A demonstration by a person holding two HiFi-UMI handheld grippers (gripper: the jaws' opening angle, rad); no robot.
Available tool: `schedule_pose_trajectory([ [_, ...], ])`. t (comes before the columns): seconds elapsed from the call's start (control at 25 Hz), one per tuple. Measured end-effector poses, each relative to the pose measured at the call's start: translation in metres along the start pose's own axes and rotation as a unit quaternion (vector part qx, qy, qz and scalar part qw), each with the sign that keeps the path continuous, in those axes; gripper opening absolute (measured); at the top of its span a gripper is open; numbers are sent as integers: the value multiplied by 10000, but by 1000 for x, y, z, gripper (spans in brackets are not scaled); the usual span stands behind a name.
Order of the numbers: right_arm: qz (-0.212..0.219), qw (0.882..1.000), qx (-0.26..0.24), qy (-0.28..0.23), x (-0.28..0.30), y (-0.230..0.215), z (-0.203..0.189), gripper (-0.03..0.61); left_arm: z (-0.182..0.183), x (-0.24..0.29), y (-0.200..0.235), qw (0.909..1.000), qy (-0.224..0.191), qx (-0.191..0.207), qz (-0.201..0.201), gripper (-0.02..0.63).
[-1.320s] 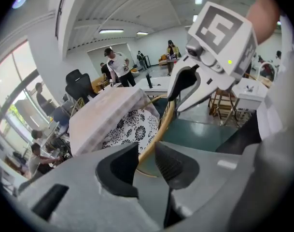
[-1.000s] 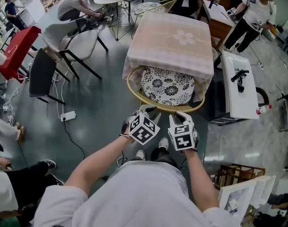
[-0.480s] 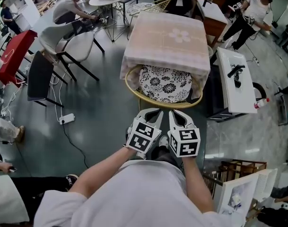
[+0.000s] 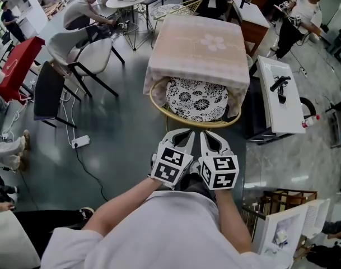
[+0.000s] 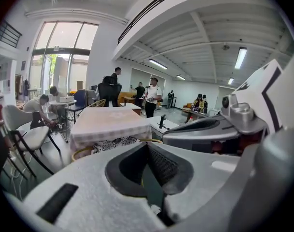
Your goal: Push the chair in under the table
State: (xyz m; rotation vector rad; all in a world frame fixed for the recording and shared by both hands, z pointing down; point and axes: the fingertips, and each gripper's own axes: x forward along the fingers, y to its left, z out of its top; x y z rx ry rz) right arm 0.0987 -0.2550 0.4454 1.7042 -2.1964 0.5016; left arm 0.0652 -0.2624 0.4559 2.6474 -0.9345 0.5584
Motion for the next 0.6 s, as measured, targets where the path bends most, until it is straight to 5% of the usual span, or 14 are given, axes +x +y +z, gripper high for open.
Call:
schedule_pose_trajectory([
  [0.6,-4,10000,53,47,1,-4,-3,3,-1,7,-1,10000,30,-5,15,5],
])
